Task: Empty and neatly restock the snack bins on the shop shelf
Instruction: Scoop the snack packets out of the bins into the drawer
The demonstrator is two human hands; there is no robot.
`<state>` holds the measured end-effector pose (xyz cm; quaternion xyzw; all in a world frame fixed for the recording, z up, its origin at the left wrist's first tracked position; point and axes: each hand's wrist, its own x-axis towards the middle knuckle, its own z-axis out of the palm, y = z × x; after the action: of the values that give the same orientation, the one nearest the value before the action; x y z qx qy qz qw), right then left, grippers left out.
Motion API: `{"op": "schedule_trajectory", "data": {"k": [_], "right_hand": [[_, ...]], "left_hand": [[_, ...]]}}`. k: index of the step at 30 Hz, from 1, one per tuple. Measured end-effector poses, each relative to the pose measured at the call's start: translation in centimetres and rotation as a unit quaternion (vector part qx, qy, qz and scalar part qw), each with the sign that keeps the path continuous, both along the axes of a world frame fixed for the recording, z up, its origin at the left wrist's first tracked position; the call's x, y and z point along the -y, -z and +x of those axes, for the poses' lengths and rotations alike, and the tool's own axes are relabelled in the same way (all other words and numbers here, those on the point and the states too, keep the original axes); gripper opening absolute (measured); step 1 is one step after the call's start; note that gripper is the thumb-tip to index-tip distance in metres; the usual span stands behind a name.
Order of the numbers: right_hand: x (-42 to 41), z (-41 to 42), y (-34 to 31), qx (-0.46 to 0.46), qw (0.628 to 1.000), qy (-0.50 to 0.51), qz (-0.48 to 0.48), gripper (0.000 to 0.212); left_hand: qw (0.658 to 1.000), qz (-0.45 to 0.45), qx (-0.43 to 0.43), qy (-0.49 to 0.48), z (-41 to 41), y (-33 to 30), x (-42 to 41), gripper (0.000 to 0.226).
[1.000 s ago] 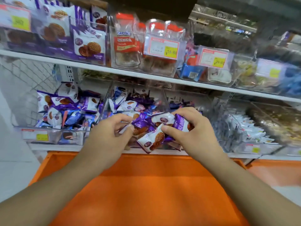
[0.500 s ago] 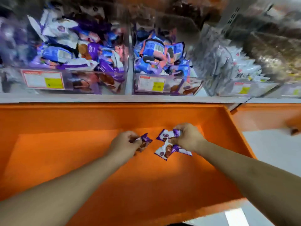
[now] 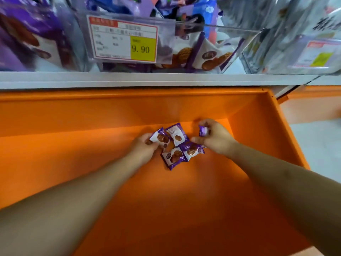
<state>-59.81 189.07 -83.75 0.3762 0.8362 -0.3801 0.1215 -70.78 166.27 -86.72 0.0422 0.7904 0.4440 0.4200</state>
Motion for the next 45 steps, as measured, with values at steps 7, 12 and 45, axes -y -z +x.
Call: {"op": "schedule_trajectory", "data": {"k": [7, 12, 45], "right_hand": [[0.1, 0.6, 0.5, -0.041, 0.997, 0.002, -0.061, 0.087], [1.1, 1.7, -0.5, -0.024, 0.997, -0.062, -0.038, 0.086], [30.1, -26.3, -32.5, -0.2, 0.906, -0.312, 0.204, 0.109]], "left_hand": [[0.998, 0.006, -0.01, 0.057, 1.6, -0.2, 1.0, 0.049], [0.985, -0.039, -0.032, 0.165, 2.2, -0.7, -0.1, 0.069], [0.891, -0.02, -0.447, 0.069, -15.8, -30.0, 32.6, 0.096]]}}
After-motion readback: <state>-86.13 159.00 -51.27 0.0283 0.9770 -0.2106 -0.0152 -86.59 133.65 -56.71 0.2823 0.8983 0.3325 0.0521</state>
